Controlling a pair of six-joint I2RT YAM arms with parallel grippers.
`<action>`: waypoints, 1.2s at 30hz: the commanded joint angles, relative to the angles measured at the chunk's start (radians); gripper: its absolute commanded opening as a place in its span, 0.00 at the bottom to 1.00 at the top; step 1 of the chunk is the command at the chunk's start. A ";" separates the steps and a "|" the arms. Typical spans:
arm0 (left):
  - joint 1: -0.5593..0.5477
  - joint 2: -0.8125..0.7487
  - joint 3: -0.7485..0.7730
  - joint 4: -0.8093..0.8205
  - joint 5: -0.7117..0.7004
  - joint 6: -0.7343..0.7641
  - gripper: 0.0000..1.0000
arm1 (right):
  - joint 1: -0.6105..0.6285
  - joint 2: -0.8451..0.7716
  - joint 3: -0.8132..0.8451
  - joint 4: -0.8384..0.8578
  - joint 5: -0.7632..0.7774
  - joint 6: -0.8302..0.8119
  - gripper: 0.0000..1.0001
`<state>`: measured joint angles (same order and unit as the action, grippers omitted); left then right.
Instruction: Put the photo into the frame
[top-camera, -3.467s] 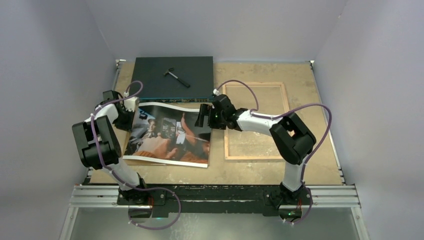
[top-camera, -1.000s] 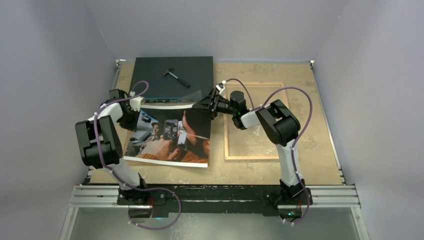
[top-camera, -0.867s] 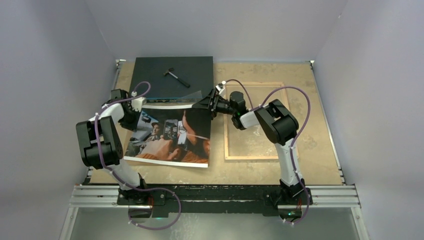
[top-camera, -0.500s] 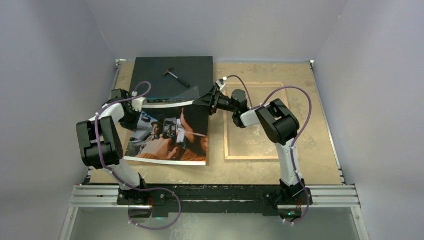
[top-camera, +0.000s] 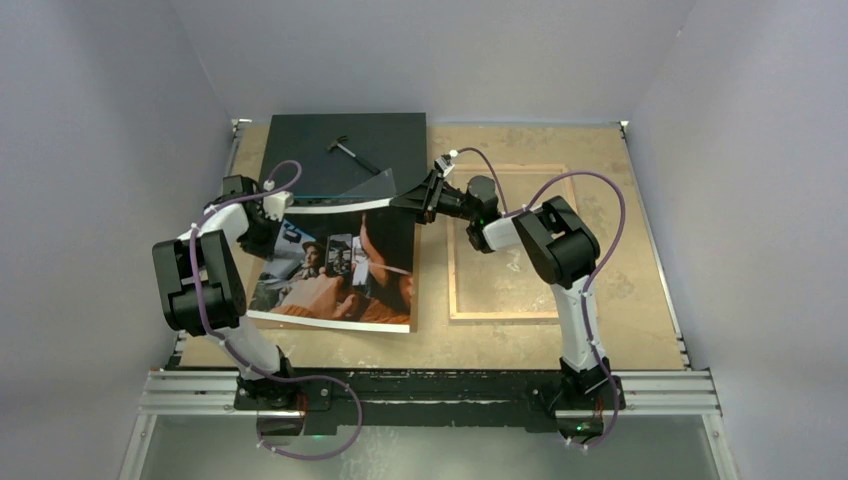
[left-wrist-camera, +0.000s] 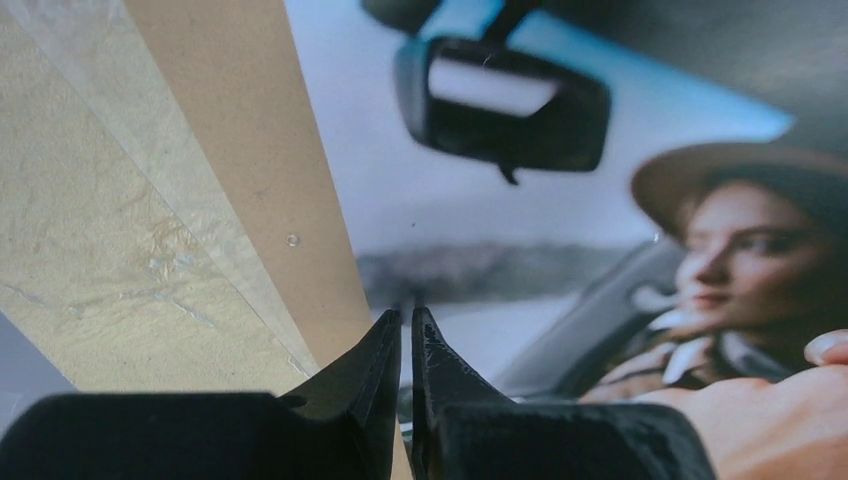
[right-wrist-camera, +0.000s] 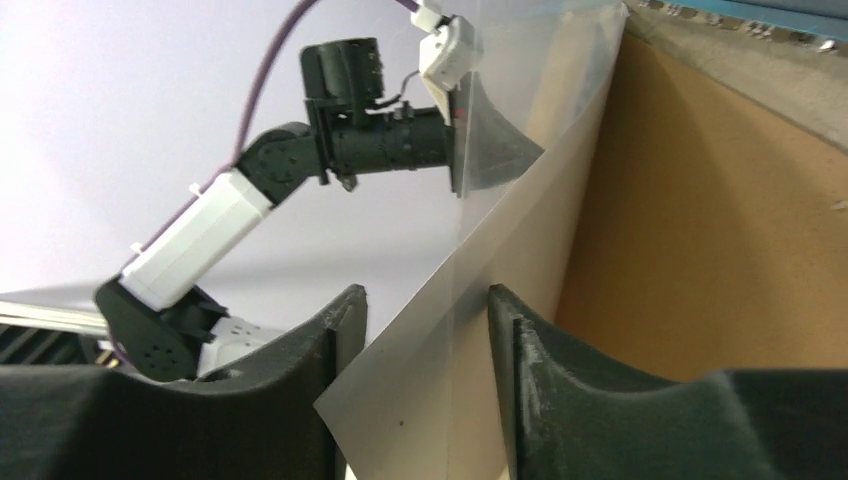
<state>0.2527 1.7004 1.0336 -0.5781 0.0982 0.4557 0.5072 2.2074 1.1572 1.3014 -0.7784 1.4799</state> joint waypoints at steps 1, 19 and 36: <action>-0.007 0.015 0.075 -0.039 0.077 -0.004 0.07 | -0.004 -0.019 0.058 -0.074 -0.018 -0.071 0.60; -0.001 0.032 0.144 -0.074 0.065 0.007 0.06 | 0.002 0.005 0.111 -0.377 0.095 -0.257 0.12; -0.243 0.196 0.795 -0.387 0.424 0.020 0.35 | 0.009 -0.108 0.070 -0.459 0.125 -0.475 0.04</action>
<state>0.1093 1.8160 1.6070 -0.8246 0.2878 0.4385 0.5102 2.2105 1.2301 0.8536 -0.6655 1.1305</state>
